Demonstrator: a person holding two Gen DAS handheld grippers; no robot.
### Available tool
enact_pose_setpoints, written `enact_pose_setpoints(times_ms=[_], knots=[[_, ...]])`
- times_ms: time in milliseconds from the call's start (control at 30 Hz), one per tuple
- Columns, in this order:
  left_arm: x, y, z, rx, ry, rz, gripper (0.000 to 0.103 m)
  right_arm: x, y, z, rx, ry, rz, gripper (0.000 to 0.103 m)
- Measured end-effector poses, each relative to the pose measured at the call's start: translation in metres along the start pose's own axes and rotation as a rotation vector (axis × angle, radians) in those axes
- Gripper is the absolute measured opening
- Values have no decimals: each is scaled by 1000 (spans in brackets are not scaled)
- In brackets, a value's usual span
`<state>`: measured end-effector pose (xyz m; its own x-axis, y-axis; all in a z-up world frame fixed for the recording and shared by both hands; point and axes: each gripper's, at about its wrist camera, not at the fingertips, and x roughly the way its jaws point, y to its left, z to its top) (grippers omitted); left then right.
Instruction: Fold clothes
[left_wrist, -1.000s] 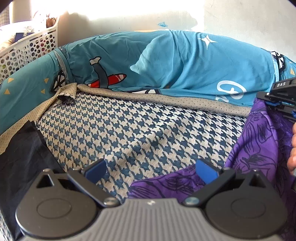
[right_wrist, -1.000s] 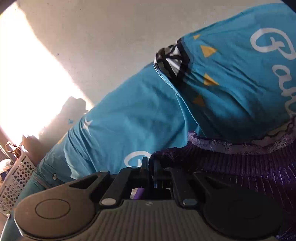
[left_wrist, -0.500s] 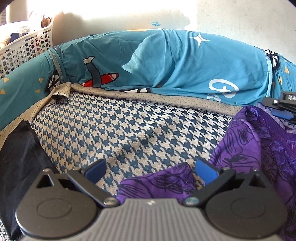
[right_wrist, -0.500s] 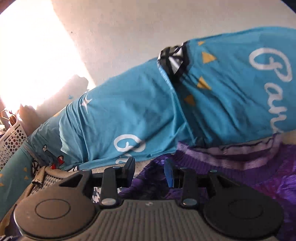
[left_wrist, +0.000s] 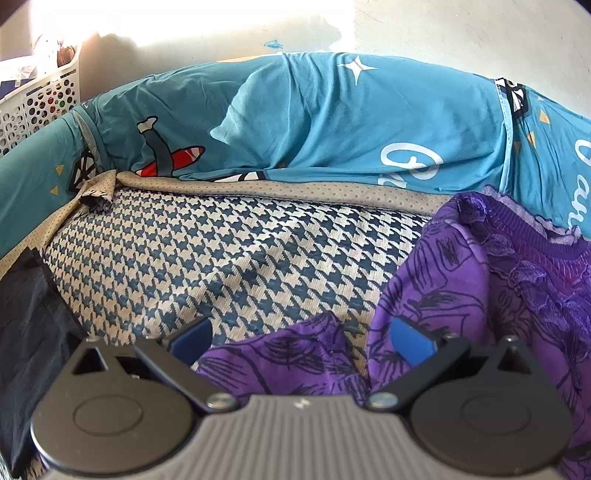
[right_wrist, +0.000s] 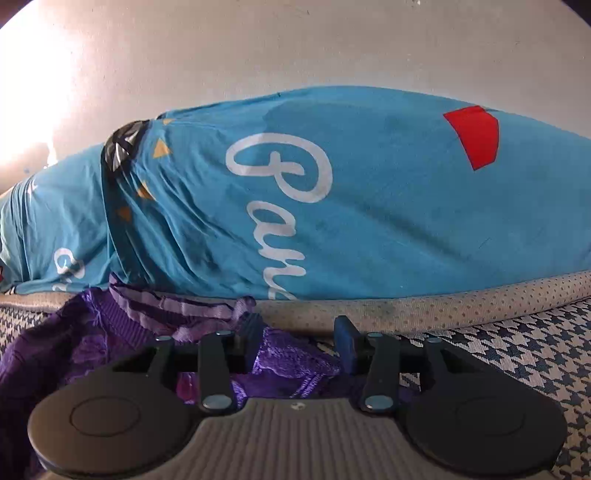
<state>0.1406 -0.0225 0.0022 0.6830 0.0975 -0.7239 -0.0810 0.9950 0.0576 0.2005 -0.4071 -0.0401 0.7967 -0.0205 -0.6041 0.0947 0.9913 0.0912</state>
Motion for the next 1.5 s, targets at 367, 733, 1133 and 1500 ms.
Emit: enact_pose_setpoints(times_ms=[367, 733, 1133, 1500], knots=[[8, -8, -2, 13, 24, 2, 103, 22, 9, -18, -134, 38, -7, 28], [8, -8, -3, 17, 24, 4, 103, 18, 20, -10, -129, -77, -201, 8], [8, 33, 16, -114, 27, 35, 103, -5, 27, -10, -56, -51, -234, 35], [17, 100, 21, -240, 103, 7, 103, -123, 66, -46, 189, 20, 76, 48]])
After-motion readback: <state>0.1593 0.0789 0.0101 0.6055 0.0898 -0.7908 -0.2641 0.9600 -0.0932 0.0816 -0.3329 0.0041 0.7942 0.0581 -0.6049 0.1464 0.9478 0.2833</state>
